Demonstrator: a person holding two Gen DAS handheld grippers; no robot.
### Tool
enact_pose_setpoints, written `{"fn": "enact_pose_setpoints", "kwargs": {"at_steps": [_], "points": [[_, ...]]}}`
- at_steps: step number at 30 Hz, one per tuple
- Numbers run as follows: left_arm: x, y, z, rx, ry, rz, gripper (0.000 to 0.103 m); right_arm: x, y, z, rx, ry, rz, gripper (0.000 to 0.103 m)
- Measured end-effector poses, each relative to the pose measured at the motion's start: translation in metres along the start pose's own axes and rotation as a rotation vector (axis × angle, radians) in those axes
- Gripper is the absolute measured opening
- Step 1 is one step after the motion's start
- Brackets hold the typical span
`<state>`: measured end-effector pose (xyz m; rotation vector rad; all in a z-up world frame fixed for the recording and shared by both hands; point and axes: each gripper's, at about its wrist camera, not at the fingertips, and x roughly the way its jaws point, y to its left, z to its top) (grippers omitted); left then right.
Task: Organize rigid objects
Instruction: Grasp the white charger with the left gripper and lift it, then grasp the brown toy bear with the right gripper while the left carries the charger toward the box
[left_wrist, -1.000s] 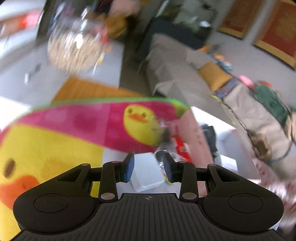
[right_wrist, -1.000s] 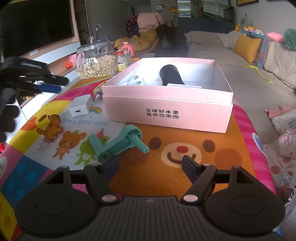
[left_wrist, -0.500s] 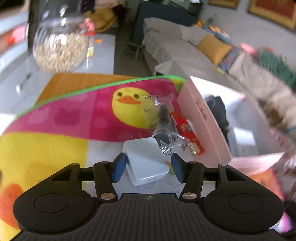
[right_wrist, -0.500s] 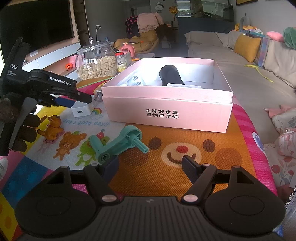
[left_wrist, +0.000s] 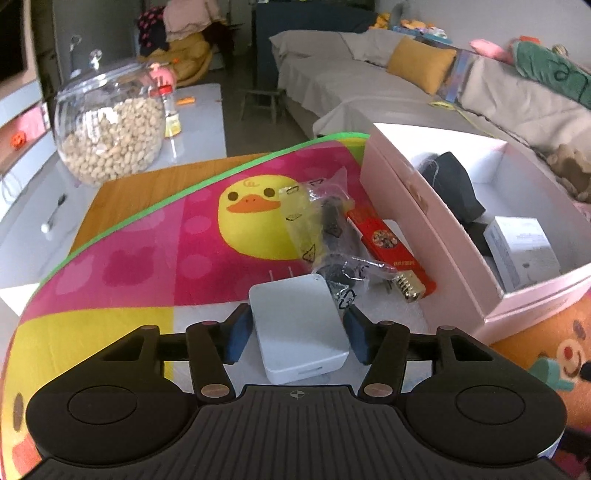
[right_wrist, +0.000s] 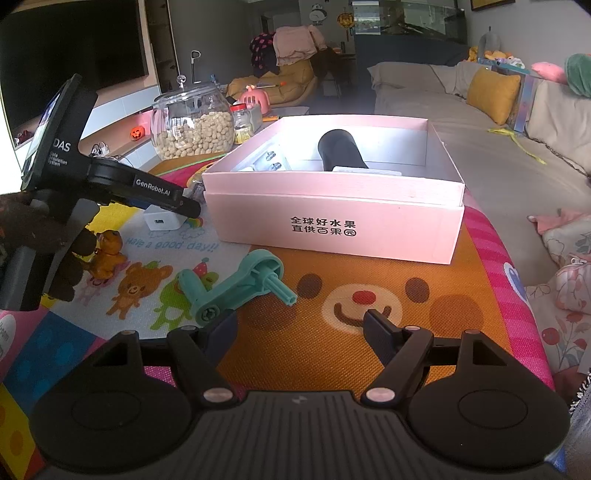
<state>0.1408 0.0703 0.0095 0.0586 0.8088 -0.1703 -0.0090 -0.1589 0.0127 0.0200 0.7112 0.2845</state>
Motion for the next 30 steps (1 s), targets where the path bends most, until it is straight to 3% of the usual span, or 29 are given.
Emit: {"fn": "enact_pose_setpoints", "kwargs": {"at_steps": [5,9,16,21,26,30], "points": [[-0.012,0.015,-0.011,-0.009,-0.031,-0.071,0.050,-0.001,0.000,0.000,0.002,-0.004,0.001,0.075],[-0.031,0.040,-0.031,-0.101,-0.062,-0.170,0.050,-0.001,0.000,0.000,-0.001,-0.006,0.002,0.075],[-0.069,0.077,-0.063,-0.203,-0.117,-0.183,0.049,-0.007,0.019,0.001,-0.087,-0.030,-0.013,0.075],[-0.082,0.105,-0.075,-0.298,-0.135,-0.187,0.050,-0.009,0.073,0.012,-0.228,-0.076,0.060,0.075],[-0.090,0.123,-0.081,-0.348,-0.164,-0.183,0.050,0.012,0.130,0.024,-0.327,0.006,0.241,0.072],[-0.100,0.130,-0.085,-0.357,-0.189,-0.173,0.050,0.027,0.167,0.031,-0.392,0.006,0.323,0.066]]}}
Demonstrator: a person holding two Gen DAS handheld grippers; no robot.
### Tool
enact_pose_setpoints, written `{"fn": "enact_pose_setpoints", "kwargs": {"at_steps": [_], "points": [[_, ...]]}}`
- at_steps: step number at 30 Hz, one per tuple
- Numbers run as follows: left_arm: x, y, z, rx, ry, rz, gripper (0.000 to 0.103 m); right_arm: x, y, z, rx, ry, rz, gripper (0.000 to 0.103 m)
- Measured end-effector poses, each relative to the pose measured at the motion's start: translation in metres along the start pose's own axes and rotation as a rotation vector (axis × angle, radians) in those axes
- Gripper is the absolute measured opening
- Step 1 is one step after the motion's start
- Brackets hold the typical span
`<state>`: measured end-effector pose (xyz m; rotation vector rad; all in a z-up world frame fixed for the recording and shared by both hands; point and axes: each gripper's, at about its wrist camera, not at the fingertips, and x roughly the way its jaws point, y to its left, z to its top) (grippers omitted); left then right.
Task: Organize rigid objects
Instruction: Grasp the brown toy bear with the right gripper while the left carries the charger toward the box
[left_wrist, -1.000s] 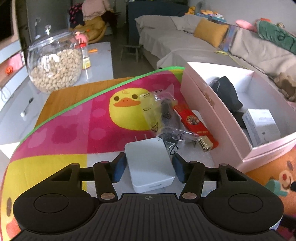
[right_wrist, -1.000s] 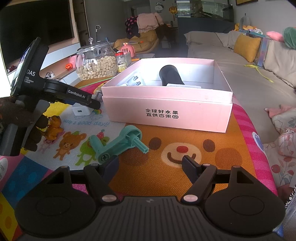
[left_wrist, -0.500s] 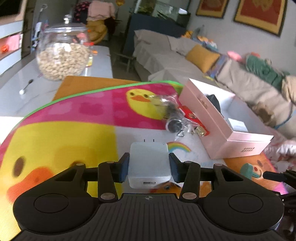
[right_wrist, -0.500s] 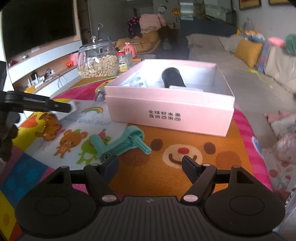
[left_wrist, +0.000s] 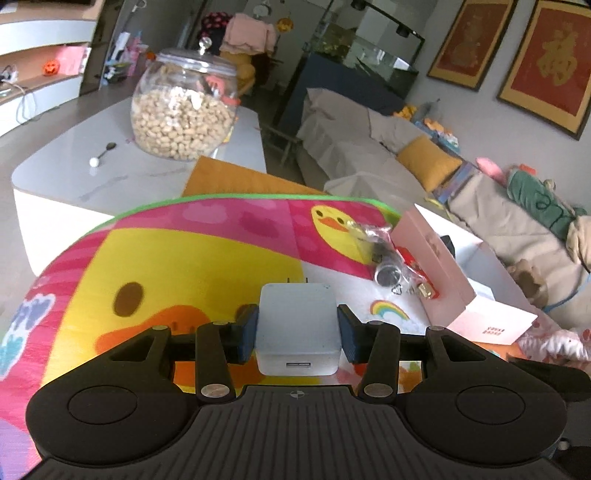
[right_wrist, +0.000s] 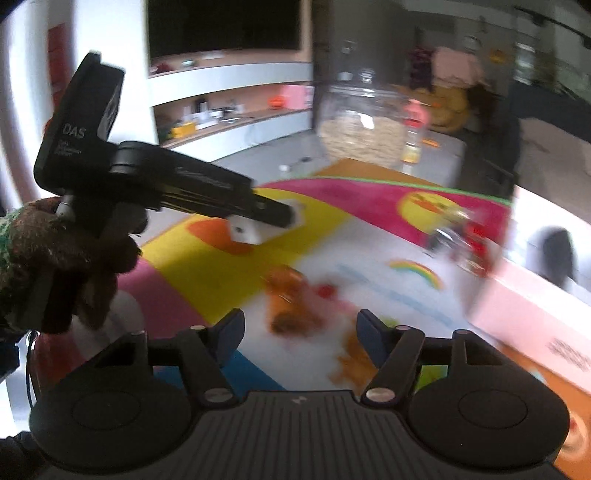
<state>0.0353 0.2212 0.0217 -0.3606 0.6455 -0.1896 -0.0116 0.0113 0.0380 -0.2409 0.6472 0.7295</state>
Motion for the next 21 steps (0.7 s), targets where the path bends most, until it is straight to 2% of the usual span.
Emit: {"fn": "enact_pose_setpoints", "kwargs": {"at_steps": [3,6,9,11,13,18,21], "points": [[-0.010,0.004,-0.003,-0.001,-0.014,0.009,0.050,0.022,0.010,0.011,-0.034,0.017,-0.004,0.056],[-0.016,0.005,-0.006,0.005,-0.016,0.010,0.050,0.041,0.006,0.014,0.003,0.073,-0.019,0.030],[-0.018,0.000,-0.012,0.020,0.013,-0.006,0.050,0.032,0.002,0.009,0.029,0.073,-0.027,0.029],[-0.019,-0.013,-0.021,0.056,0.052,-0.039,0.050,0.008,-0.004,0.002,0.042,0.039,-0.040,0.029],[-0.018,-0.031,-0.032,0.097,0.103,-0.088,0.050,-0.023,-0.012,-0.010,0.055,-0.005,-0.094,0.028],[-0.009,-0.092,-0.059,0.222,0.244,-0.236,0.050,-0.109,-0.046,-0.054,0.125,-0.088,-0.343,0.029],[-0.001,-0.129,-0.051,0.279,0.254,-0.302,0.050,-0.146,-0.072,-0.066,0.217,-0.118,-0.450,0.029]]}}
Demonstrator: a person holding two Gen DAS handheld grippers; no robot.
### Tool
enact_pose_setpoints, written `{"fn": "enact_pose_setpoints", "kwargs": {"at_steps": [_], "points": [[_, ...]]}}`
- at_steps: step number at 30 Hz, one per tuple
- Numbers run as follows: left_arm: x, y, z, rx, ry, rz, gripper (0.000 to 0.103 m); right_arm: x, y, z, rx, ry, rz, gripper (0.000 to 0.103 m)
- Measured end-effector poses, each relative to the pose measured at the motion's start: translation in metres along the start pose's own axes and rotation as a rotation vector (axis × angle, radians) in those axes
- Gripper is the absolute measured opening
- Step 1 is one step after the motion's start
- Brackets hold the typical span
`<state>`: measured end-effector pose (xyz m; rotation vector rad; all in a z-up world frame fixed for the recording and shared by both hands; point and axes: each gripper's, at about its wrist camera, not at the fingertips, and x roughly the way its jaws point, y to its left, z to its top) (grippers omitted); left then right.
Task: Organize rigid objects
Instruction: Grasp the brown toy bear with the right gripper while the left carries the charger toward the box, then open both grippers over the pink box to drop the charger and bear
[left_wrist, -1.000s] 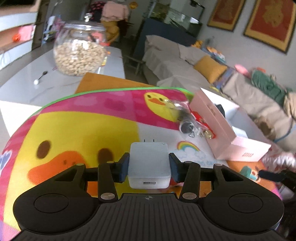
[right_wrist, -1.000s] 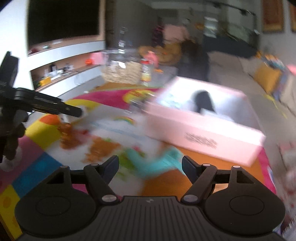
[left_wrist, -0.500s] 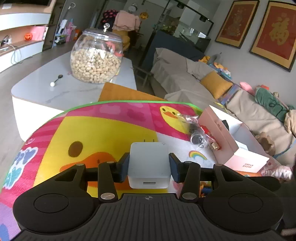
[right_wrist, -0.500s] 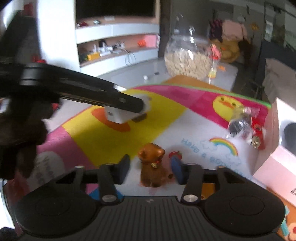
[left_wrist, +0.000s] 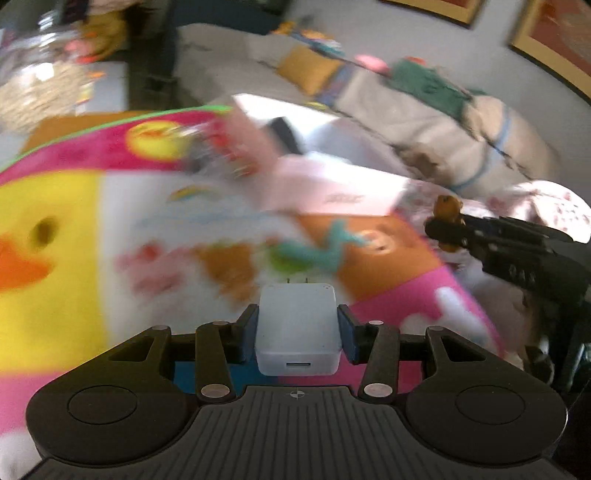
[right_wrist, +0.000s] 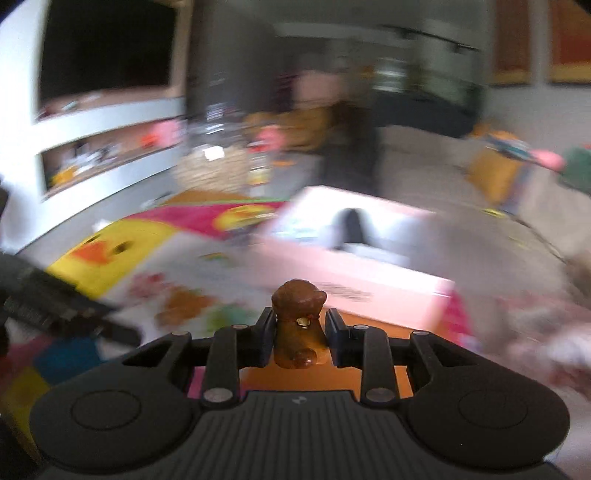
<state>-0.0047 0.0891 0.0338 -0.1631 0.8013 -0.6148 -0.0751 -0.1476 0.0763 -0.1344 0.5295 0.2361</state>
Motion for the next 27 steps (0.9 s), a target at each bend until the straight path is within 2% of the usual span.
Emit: {"fn": "enact_pose_setpoints", "kwargs": {"at_steps": [4,7,10,14,16,17,18,19,20,24,27], "points": [[0.013,-0.038,0.048,0.111,-0.078,-0.002,0.050,-0.017,-0.042,0.019,0.137,-0.068,-0.067,0.029],[0.025,-0.055,0.085,0.160,-0.125,0.018,0.050,-0.015,-0.068,0.037,0.238,-0.095,-0.044,0.029],[0.043,-0.056,0.116,0.147,-0.145,0.040,0.050,0.004,-0.088,0.058,0.334,-0.081,0.007,0.029],[0.068,-0.048,0.141,0.100,-0.145,0.068,0.050,0.035,-0.110,0.085,0.436,-0.043,0.050,0.029],[0.079,-0.039,0.148,0.060,-0.144,0.069,0.050,0.058,-0.114,0.098,0.441,-0.010,0.063,0.029],[0.087,-0.033,0.151,0.038,-0.139,0.067,0.050,0.066,-0.117,0.103,0.438,-0.002,0.068,0.033],[0.093,-0.027,0.154,0.013,-0.136,0.071,0.049,0.075,-0.119,0.109,0.432,0.002,0.067,0.039],[0.098,-0.020,0.156,-0.008,-0.140,0.080,0.049,0.086,-0.122,0.114,0.428,0.011,0.060,0.054],[0.102,-0.015,0.158,-0.027,-0.145,0.090,0.049,0.095,-0.123,0.117,0.426,0.020,0.054,0.062],[0.099,-0.001,0.156,-0.075,-0.172,0.093,0.049,0.107,-0.123,0.116,0.426,0.034,0.088,0.062],[0.084,0.000,0.146,-0.057,-0.205,0.108,0.049,0.097,-0.127,0.101,0.495,0.018,0.212,0.063]]}}
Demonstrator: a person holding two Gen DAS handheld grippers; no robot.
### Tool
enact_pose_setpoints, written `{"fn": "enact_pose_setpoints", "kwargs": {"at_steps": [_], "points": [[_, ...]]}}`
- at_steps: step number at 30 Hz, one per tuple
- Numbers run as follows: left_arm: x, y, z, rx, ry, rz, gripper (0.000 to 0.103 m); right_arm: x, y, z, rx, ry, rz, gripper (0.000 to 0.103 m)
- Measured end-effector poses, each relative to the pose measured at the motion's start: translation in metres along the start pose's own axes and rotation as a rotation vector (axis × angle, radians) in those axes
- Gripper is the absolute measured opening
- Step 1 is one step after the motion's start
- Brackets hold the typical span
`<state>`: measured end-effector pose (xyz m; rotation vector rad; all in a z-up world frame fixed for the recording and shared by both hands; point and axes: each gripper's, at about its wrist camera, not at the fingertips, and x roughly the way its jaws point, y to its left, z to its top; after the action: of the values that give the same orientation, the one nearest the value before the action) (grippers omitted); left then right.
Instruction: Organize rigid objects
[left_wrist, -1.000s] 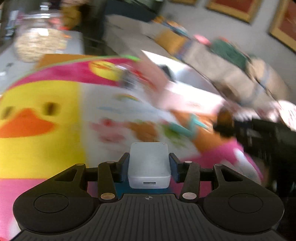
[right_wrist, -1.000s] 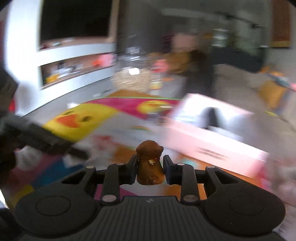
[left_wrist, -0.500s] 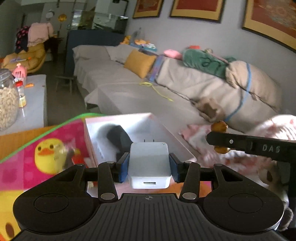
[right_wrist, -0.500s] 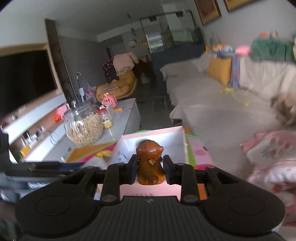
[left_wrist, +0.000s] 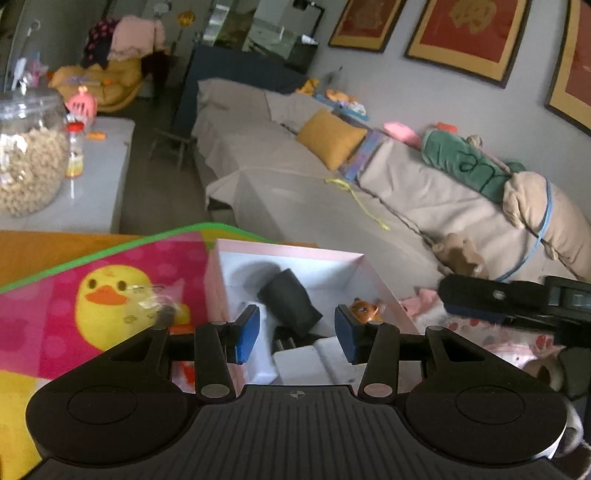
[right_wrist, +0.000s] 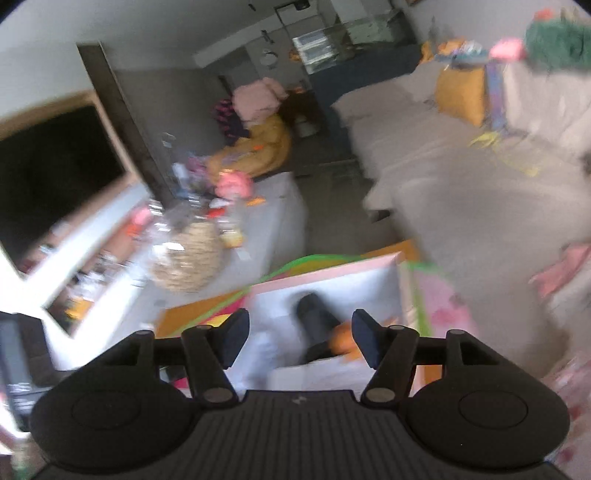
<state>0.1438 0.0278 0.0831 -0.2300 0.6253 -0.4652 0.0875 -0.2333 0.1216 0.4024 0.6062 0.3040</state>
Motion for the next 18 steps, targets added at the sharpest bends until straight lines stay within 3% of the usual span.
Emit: {"fn": "enact_pose_setpoints", "kwargs": {"at_steps": [4,11,14,18], "points": [[-0.030,0.007,-0.020,-0.019,-0.014,-0.011,0.049,-0.013,-0.009,-0.024,0.088,0.024,0.219,0.069],[-0.069,0.020,-0.072,0.019,0.016,0.077,0.049,-0.021,0.006,-0.061,0.094,0.116,0.259,0.076],[-0.073,0.020,-0.095,0.094,0.058,0.150,0.049,-0.016,0.012,-0.075,0.066,0.157,0.156,0.076],[-0.071,0.030,-0.114,0.079,0.112,0.169,0.049,-0.012,0.027,-0.102,-0.117,0.153,-0.136,0.075]]}}
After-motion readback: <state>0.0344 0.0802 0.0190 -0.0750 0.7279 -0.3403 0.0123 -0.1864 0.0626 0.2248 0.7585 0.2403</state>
